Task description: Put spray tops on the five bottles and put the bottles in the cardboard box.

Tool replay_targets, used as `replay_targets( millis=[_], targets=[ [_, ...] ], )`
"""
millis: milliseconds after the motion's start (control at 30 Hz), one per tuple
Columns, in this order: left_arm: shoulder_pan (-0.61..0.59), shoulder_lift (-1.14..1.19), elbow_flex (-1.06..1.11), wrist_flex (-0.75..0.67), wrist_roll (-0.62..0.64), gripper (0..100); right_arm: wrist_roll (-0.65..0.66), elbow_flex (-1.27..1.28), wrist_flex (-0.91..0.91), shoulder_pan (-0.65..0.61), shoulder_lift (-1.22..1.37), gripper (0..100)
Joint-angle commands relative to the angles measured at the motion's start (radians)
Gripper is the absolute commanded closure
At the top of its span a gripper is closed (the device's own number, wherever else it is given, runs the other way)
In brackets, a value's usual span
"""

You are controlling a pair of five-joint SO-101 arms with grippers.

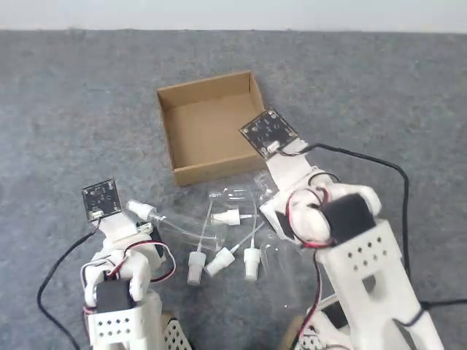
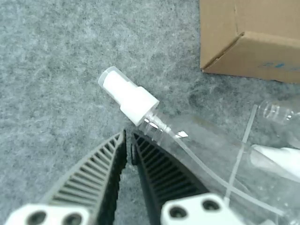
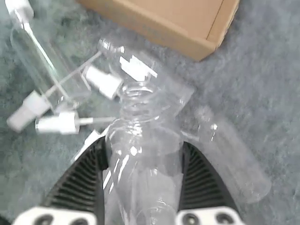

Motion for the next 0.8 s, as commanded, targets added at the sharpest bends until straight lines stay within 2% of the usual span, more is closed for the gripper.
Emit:
replay_targets(
  millis=[0,200,400,567,767],
  targets=[
    [0.0,-0.014,-0.013,0.005,-0.006,99,0.003,0.066,-0.122,0.004,-0.127,99.2],
    [0.0,-0.014,-0.013,0.005,-0.006,99,0.002,0.216,-0.326,0.002,-0.229,99.2],
    [0.0,-0.014,-0.013,0.005,-0.006,99,-0.005,0.319,-0.453,0.002,-0.274,99.2],
    [0.0,-0.014,-0.013,0.005,-0.006,99,-0.008,0.393,-0.526,0.002,-0.292,99.2],
    [0.0,-0.014,-0.013,0.005,-0.006,99,-0.091,0.463,-0.565,0.004,-0.335,99.2]
  ],
)
